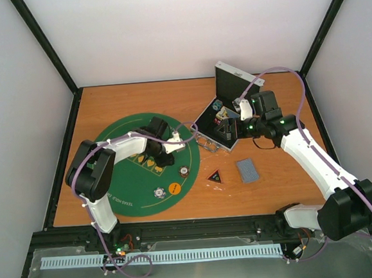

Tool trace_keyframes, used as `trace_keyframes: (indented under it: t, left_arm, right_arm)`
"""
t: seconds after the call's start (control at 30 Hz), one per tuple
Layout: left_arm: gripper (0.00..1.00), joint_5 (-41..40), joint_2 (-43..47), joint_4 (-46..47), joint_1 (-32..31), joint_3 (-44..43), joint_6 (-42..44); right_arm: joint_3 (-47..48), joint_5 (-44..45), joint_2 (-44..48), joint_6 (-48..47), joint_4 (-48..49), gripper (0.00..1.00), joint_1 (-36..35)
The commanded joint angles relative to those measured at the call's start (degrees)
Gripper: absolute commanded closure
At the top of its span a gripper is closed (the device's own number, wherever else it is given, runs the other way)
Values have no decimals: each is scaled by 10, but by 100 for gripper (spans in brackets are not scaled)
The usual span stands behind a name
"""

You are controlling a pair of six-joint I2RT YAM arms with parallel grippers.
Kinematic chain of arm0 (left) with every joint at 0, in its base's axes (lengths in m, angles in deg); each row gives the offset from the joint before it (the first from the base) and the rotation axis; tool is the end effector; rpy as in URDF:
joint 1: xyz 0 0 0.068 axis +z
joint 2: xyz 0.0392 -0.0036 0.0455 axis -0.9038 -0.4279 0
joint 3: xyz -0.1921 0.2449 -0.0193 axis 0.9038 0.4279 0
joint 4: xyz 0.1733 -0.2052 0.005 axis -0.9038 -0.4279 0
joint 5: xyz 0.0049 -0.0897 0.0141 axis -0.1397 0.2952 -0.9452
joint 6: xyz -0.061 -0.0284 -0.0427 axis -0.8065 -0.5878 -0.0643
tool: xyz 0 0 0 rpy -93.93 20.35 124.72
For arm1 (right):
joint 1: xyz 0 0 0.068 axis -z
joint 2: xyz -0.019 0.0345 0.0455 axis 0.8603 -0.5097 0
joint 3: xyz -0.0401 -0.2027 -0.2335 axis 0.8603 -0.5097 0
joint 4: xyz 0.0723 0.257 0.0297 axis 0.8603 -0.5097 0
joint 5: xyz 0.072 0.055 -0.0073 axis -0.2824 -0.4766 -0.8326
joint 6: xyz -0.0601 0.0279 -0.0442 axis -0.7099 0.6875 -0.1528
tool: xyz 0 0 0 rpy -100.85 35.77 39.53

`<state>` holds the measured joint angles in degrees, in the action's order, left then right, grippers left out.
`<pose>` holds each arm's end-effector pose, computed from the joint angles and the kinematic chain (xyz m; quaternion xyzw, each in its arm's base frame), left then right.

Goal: Distribute texas hold em gaming equipment

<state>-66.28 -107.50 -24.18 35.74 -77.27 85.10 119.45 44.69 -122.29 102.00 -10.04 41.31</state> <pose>0.3078 -0.1870 0.1472 0.5282 0.8302 -0.0999 0.1477 0.2538 0.1180 0.3227 -0.1123 0.8965 0.3287 0.2749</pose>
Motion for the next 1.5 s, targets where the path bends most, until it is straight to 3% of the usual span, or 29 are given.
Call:
trace_keyframes:
  t: [0.0, 0.27, 0.53, 0.7, 0.83, 1.47]
  left_arm:
    - [97, 12, 8, -19, -4, 1, 1]
    - [99, 3, 47, -88, -14, -52, -6]
    - [99, 21, 110, -157, -99, -64, 9]
    - [99, -2, 110, -155, -142, -51, 10]
    - [98, -32, 90, -130, -143, -51, -2]
    - [87, -28, 49, -116, -147, -51, -10]
  right_arm:
    - [-3, -4, 12, -5, 1, 14, 6]
    - [0, -3, 14, -7, -1, 14, 7]
    - [1, -4, 12, -8, 2, 14, 8]
    - [0, -6, 12, -6, 3, 14, 9]
    - [-2, -5, 15, -7, 2, 14, 10]
    - [-4, -6, 18, -8, 1, 14, 13]
